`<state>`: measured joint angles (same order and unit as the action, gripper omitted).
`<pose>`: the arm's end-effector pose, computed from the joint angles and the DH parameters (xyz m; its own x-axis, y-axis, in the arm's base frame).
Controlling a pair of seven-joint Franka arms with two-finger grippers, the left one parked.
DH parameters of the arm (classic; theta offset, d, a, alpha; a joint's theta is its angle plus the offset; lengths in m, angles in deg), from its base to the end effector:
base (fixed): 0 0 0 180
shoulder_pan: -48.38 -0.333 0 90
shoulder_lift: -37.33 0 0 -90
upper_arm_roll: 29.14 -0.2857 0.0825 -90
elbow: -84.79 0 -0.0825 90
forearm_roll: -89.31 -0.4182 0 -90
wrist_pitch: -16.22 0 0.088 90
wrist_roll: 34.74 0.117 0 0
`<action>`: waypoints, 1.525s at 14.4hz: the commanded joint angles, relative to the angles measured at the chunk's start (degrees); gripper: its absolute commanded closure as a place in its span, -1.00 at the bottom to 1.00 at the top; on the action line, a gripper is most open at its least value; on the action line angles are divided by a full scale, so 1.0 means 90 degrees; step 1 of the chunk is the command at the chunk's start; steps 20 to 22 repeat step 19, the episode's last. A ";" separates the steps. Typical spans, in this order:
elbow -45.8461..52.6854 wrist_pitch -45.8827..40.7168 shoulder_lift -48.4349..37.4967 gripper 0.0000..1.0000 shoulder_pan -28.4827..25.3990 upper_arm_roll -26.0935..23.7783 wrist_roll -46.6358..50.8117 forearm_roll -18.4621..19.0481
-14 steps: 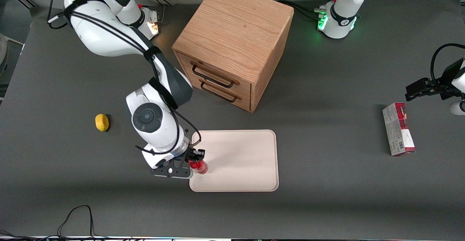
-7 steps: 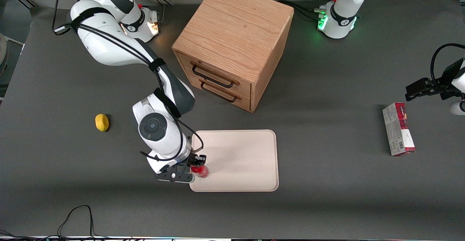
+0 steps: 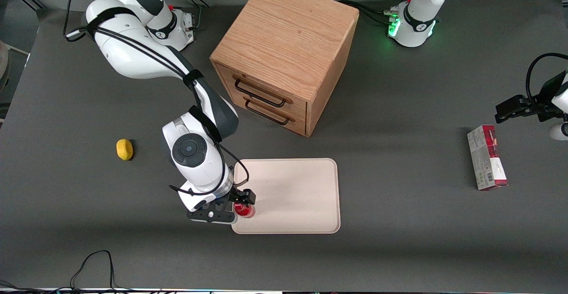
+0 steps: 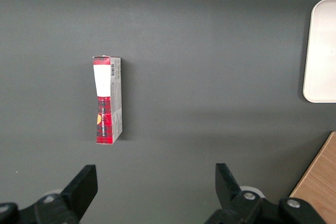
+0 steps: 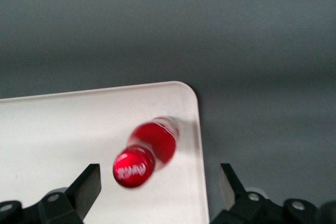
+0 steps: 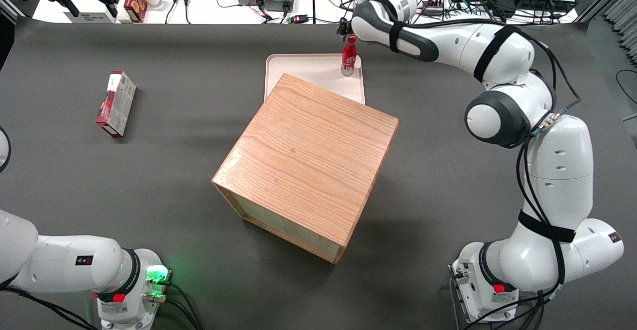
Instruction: Place coke bottle on tray
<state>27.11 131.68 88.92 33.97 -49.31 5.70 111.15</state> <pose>0.7192 0.3508 0.3024 0.9789 -0.1111 0.1718 -0.1080 -0.9938 -0.0271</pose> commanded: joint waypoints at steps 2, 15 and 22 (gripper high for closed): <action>-0.0980 -0.0797 -0.1391 -1.00 0.0126 0.0568 -0.0857 -0.0869; -0.4977 -0.2263 -0.6454 -1.00 0.0400 0.3579 -0.3360 -0.2583; -0.5008 -0.2272 -0.6513 -1.00 0.0508 0.3511 -0.3351 -0.2573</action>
